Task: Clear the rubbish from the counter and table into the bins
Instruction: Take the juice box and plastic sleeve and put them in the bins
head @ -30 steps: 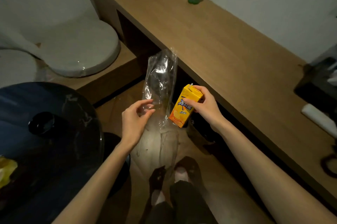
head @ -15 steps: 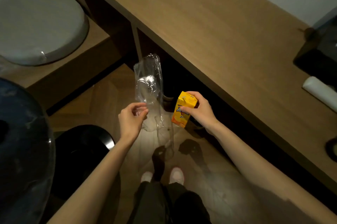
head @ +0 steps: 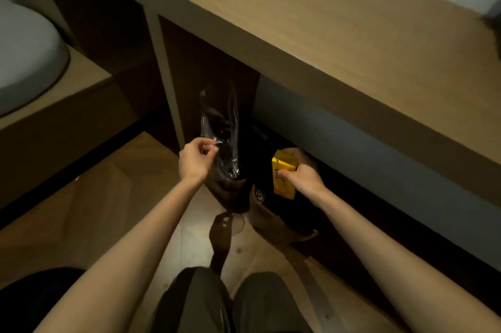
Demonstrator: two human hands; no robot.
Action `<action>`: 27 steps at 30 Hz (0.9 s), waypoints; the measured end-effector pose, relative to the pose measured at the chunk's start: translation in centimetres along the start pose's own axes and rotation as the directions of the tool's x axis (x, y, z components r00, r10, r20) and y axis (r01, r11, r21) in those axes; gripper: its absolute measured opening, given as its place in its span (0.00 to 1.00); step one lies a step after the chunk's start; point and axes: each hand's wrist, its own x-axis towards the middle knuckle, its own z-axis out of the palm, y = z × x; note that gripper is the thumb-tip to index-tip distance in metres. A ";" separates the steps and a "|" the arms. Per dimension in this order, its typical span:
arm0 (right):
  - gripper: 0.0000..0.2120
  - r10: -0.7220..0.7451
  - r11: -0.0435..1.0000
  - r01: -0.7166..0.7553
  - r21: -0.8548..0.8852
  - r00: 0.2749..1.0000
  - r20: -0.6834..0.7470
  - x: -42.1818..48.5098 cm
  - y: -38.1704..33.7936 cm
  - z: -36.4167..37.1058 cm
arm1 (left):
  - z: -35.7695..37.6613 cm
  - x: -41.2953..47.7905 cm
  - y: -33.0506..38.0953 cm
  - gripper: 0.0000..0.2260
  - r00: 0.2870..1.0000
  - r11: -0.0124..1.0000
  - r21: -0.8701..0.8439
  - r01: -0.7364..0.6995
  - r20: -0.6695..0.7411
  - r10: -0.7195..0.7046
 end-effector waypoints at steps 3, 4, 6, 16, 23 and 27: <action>0.24 -0.029 0.988 0.008 -0.151 0.990 -0.141 4.0 3.1 1.0 | 3.1 3.4 -2.8 0.07 0.995 0.993 0.056 -0.102 0.011 0.101; 0.25 -0.031 0.980 -0.003 -0.197 0.984 -0.173 5.1 4.1 1.4 | 4.0 4.5 -3.7 0.07 0.991 0.990 0.053 -0.132 0.019 0.131; 0.26 -0.012 0.967 -0.041 -0.250 0.978 -0.207 6.6 5.6 2.2 | 5.6 6.6 -5.3 0.07 0.983 0.982 0.050 -0.184 0.017 0.183; 0.26 0.054 0.959 -0.100 -0.264 0.983 -0.176 11.1 14.1 6.4 | 13.3 12.1 -13.1 0.07 0.974 0.951 0.242 -0.191 0.163 0.155; 0.25 0.119 0.953 -0.143 -0.268 0.987 -0.105 11.1 15.0 8.2 | 12.9 11.4 -11.7 0.18 0.888 0.642 0.694 -0.326 0.457 -0.043; 0.32 0.109 0.959 -0.130 -0.251 0.989 -0.096 11.1 14.3 8.4 | 12.2 11.5 -11.2 0.17 0.882 0.664 0.636 -0.393 0.464 0.078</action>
